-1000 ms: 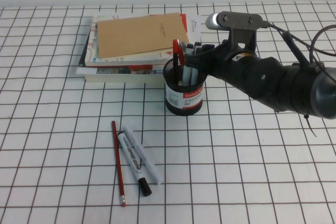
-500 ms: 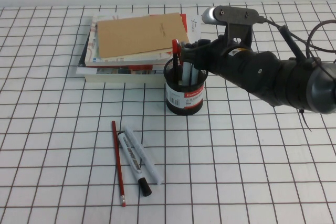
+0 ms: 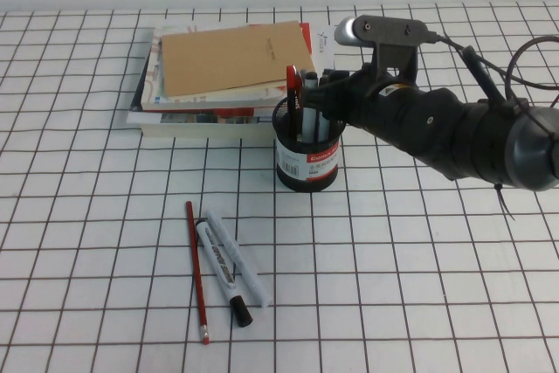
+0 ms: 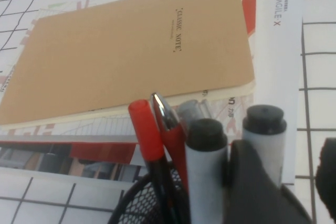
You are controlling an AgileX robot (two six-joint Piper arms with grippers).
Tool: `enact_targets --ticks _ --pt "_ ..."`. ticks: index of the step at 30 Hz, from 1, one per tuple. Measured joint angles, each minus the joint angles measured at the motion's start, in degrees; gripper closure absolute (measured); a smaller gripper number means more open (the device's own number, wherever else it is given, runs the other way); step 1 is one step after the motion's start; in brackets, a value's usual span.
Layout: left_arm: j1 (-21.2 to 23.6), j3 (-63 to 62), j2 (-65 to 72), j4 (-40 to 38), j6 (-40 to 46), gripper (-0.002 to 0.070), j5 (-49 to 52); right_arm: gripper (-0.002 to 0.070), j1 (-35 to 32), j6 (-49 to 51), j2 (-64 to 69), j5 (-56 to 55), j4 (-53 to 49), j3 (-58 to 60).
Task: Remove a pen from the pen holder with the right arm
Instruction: 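Take a marker out of the pen holder and lay it on the table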
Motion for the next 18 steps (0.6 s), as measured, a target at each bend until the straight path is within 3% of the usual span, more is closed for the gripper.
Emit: enact_targets --ticks 10,18 --pt "0.00 0.00 0.00 0.00 0.00 0.0680 0.00 0.0407 0.00 -0.03 0.50 -1.15 0.03 0.00" --pt "0.00 0.00 0.00 0.00 0.00 0.0680 0.00 0.0317 0.00 -0.13 0.88 -1.48 0.14 0.00"
